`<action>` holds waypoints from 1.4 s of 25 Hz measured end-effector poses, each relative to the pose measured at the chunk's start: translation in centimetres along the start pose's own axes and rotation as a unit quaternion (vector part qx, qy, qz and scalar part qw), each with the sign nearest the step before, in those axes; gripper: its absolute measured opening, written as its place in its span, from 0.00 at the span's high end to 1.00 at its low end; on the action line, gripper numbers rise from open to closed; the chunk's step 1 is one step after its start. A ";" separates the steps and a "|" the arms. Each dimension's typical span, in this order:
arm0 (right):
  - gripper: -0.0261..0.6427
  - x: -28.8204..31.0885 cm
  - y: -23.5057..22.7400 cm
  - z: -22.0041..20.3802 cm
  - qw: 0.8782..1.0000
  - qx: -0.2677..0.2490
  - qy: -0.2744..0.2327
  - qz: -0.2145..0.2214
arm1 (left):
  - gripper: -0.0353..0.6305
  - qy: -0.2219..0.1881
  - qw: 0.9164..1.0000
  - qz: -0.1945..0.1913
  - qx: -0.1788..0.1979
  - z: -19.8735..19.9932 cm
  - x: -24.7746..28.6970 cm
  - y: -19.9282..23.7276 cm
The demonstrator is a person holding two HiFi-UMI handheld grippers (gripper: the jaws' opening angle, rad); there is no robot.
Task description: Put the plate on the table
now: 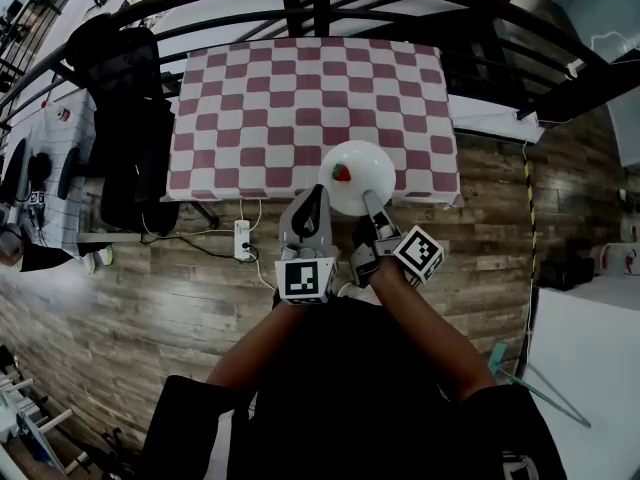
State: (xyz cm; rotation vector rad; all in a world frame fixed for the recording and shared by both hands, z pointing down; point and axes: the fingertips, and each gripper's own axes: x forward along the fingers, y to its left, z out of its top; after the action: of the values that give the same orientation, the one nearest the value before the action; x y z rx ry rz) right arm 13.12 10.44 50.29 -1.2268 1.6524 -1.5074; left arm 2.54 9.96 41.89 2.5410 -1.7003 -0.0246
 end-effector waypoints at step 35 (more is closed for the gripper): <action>0.94 23.7 -2.8 0.8 0.999 0.023 0.017 0.020 | 0.93 0.043 0.998 -0.038 -0.014 -0.2 17.8 18.8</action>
State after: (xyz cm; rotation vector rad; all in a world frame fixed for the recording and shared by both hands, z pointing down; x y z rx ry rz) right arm 4.90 -11.03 56.65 -1.1428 1.6445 -1.5405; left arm -8.01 -13.60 44.12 2.5457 -1.5621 0.0545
